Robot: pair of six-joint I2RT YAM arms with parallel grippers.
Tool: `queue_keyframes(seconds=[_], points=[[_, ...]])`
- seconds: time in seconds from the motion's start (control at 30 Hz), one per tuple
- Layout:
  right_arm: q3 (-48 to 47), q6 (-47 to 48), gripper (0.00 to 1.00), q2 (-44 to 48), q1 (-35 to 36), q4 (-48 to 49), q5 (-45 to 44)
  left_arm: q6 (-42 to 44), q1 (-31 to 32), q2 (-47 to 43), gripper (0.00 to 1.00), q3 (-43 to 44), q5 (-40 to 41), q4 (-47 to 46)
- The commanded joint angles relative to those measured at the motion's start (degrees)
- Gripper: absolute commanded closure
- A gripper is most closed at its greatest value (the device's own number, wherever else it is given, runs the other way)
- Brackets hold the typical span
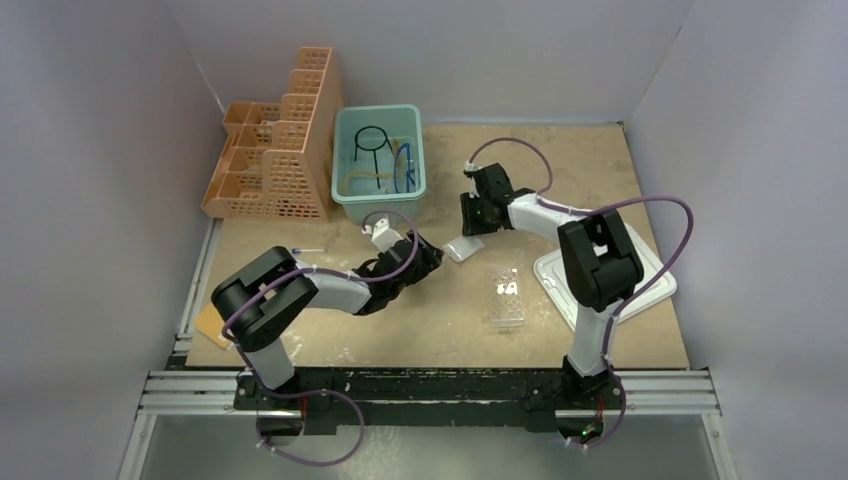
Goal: Organize the chemistry lab equipment
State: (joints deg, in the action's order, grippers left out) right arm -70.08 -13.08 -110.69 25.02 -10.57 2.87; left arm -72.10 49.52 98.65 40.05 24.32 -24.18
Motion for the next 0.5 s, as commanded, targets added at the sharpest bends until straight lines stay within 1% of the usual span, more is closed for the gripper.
queue_keyframes(seconds=[0.0,0.13,0.3,0.47], points=[[6.73,-7.38,0.63,-5.74,1.12,-12.74,5.64,-3.81,0.05,0.9,0.37,-3.72,-5.4,-14.41],[7.56,-8.1,0.64,-5.09,1.1,-12.27,8.88,-6.11,0.06,5.27,0.37,-3.94,-7.52,-22.2],[9.02,-7.68,0.67,-4.75,1.09,-11.7,16.62,-6.91,0.66,8.8,0.41,-2.03,-6.1,-21.91],[10.18,-8.27,0.68,-3.52,1.13,-10.35,20.0,-7.59,0.76,10.13,0.52,-1.91,-3.95,-22.02]])
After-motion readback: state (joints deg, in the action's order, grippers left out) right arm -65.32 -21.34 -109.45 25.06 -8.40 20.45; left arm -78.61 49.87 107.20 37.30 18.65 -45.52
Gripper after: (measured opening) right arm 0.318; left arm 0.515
